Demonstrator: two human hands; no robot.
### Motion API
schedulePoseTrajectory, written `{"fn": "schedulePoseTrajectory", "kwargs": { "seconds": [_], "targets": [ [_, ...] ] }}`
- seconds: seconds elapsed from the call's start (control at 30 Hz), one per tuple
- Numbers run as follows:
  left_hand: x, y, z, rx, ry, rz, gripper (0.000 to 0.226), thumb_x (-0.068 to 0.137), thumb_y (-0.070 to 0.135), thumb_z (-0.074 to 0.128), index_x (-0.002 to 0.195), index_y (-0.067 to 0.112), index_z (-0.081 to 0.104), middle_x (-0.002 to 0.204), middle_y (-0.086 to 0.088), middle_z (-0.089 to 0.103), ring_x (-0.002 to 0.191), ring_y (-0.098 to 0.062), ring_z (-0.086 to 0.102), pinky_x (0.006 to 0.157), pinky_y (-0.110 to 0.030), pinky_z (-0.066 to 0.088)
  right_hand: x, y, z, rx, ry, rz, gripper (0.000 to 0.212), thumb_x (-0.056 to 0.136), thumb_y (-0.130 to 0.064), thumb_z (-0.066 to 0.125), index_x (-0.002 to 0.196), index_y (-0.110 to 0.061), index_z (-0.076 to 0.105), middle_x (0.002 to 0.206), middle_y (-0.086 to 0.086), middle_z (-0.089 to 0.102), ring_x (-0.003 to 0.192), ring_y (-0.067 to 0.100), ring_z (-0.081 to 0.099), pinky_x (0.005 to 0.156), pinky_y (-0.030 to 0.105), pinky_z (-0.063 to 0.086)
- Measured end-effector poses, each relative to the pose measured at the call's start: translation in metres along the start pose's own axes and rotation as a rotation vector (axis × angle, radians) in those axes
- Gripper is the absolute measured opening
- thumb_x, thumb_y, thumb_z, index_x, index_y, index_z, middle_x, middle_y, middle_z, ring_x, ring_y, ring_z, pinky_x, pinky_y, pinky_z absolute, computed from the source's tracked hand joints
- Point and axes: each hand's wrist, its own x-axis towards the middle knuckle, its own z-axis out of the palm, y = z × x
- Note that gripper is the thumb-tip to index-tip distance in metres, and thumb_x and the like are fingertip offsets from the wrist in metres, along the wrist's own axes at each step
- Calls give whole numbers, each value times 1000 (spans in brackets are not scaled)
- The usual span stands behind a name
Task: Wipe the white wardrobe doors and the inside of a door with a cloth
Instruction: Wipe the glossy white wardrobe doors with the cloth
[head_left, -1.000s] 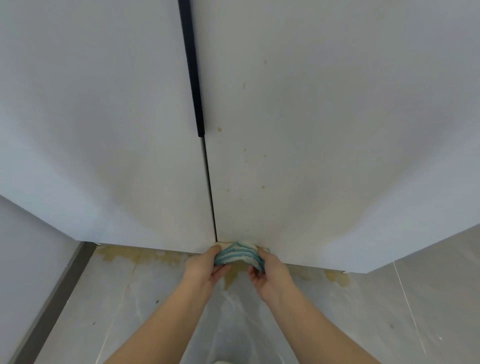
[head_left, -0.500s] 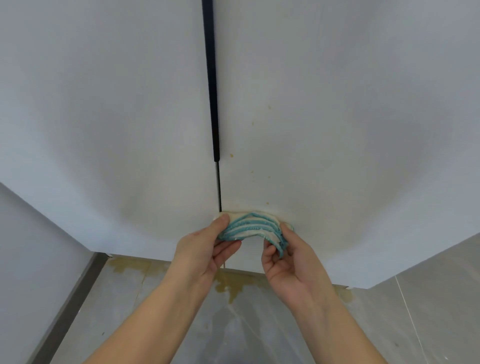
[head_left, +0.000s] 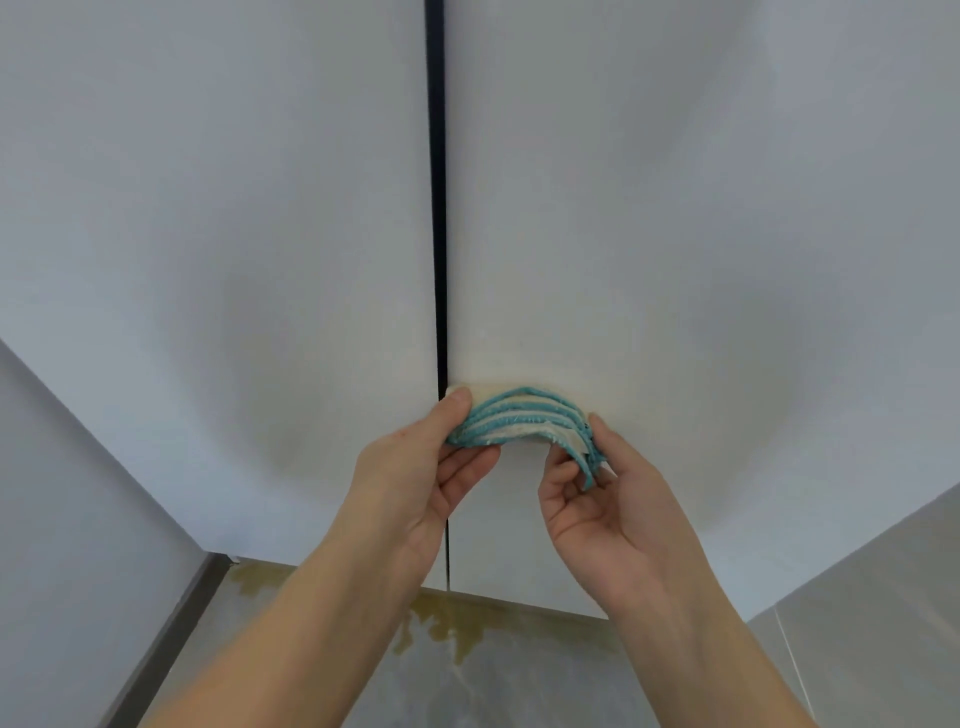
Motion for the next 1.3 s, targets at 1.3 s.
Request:
{"fn": "schedulePoseTrajectory", "kwargs": {
  "seconds": [1.3],
  "targets": [
    [50,-186,-102,374,106,-403,14,90,7,66,98,-4,64,96,-21,69,78,-24,68,57,-25,60,57,24,-200,-479,376,206,12,93,-17,57,86,-7,59,55,6,58,37,12,51,37,18,43]
  ]
}}
